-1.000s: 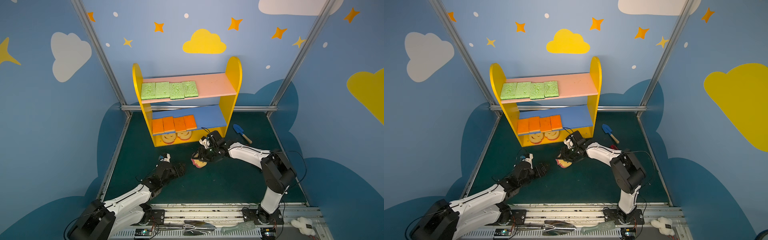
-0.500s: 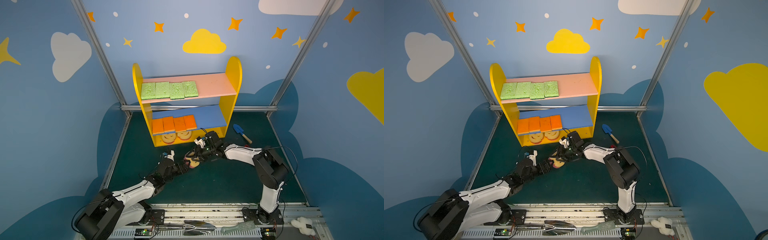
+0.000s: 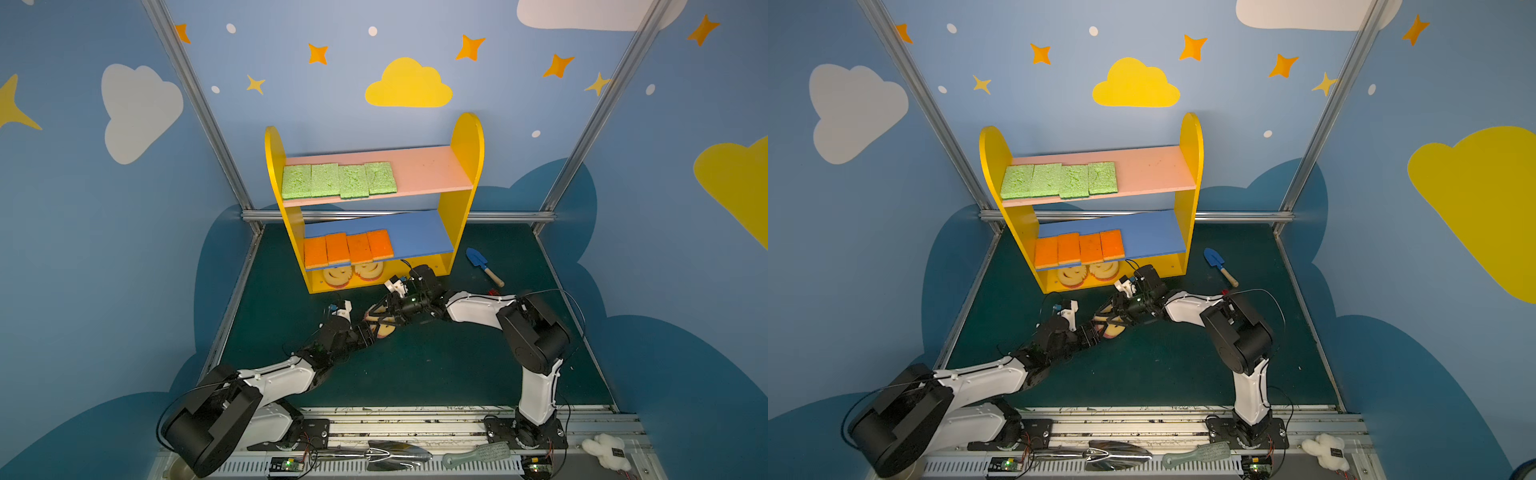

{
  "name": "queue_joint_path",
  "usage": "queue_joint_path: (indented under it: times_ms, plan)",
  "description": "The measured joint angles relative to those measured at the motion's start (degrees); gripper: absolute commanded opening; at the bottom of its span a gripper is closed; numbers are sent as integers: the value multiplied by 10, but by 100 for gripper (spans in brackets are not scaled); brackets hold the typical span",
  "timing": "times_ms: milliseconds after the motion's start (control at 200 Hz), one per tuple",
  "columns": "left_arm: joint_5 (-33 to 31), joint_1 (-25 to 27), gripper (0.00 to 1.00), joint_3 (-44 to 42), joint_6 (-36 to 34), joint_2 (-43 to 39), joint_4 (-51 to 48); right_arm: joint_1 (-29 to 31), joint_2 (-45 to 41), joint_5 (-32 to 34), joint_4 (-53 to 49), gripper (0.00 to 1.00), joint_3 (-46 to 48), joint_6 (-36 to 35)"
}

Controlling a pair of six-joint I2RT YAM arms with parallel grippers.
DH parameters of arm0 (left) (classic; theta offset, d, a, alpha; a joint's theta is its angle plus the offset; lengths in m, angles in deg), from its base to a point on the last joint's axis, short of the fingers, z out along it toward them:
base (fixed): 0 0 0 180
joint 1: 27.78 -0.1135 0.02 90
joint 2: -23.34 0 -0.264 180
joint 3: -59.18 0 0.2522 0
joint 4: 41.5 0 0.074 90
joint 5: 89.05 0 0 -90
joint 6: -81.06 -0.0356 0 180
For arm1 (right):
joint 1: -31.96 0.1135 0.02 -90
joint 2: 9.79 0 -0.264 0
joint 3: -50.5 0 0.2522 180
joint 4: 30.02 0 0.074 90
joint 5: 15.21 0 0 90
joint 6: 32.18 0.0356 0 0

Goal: Place and organize the cleaning sponges onto the shelf

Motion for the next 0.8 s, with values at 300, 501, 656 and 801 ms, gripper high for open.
queue_joint_path:
  times_ms: [300,501,656,801]
  plan:
    - [2,-1,43,0,7,7,13,0,1,-6,15,58,5,3]
    - [-2,-2,35,-2,7,-12,9,-3,1,-7,14,59,6,0]
    - [-3,-3,34,-7,7,-28,1,-7,-2,-11,8,59,8,-8]
    - [-3,-3,33,-8,5,-42,-7,-22,-26,-12,3,57,29,-13]
